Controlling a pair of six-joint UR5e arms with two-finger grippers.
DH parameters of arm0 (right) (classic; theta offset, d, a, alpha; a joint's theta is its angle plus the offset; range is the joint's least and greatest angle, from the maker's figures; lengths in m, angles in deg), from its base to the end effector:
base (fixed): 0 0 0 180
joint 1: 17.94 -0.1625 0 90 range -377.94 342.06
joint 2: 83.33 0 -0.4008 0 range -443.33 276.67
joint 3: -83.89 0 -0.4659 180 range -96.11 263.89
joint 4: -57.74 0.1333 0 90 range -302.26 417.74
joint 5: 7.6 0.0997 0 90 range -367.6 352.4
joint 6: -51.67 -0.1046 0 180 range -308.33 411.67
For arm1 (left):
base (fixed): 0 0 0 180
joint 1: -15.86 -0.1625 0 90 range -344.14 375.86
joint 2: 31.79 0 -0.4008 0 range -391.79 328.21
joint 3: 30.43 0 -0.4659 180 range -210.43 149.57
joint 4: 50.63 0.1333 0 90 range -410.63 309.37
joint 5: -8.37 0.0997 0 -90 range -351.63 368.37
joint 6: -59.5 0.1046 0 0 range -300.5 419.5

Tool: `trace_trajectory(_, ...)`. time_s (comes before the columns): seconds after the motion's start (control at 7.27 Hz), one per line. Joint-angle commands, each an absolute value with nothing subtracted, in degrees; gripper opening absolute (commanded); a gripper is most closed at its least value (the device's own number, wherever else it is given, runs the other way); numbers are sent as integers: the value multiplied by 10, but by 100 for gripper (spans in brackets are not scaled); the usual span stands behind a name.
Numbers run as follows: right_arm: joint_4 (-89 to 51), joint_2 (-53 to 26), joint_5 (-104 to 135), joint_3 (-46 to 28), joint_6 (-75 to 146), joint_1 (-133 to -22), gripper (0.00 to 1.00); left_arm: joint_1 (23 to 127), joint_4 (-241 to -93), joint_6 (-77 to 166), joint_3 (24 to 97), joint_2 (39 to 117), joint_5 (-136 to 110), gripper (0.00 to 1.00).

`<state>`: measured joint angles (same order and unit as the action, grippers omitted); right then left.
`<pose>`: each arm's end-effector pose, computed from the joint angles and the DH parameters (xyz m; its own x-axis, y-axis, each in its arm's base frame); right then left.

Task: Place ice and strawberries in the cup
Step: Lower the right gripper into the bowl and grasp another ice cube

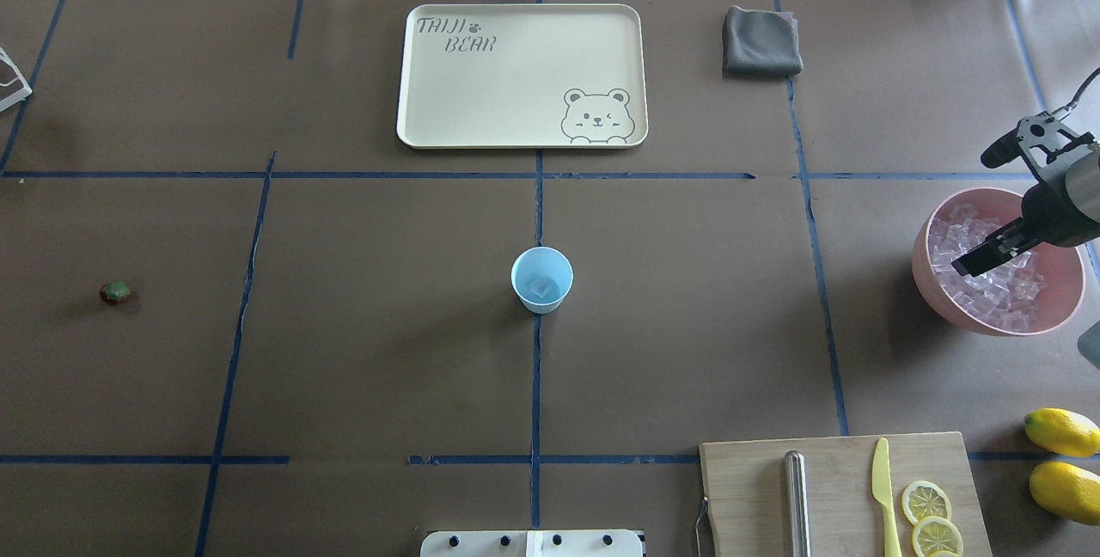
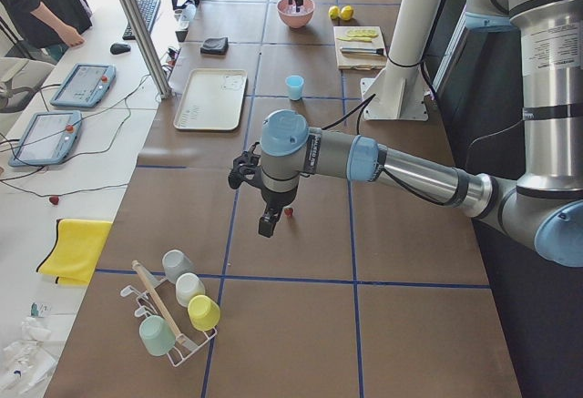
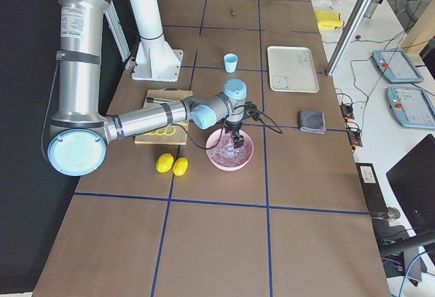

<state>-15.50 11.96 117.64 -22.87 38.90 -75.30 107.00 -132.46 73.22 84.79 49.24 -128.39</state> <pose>-0.2341 -0.5007 0.4971 0.6322 -0.4898 0.6004 0.3440 0.8717 0.3489 -0.0669 -0.4923 0.4850 0.6720 0.3210 -0.6673 -0.1438 0.9406 0.3076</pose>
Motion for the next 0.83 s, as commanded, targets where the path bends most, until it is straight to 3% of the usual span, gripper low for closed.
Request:
trace_trajectory(0.0,-157,128,1176,-228,389,-753,87,1070,-1325,732,848,492,-1284,100)
trace_trajectory(0.69,-156,128,1176,-219,387,-745,77,1070,-1325,732,848,492,-1287,100)
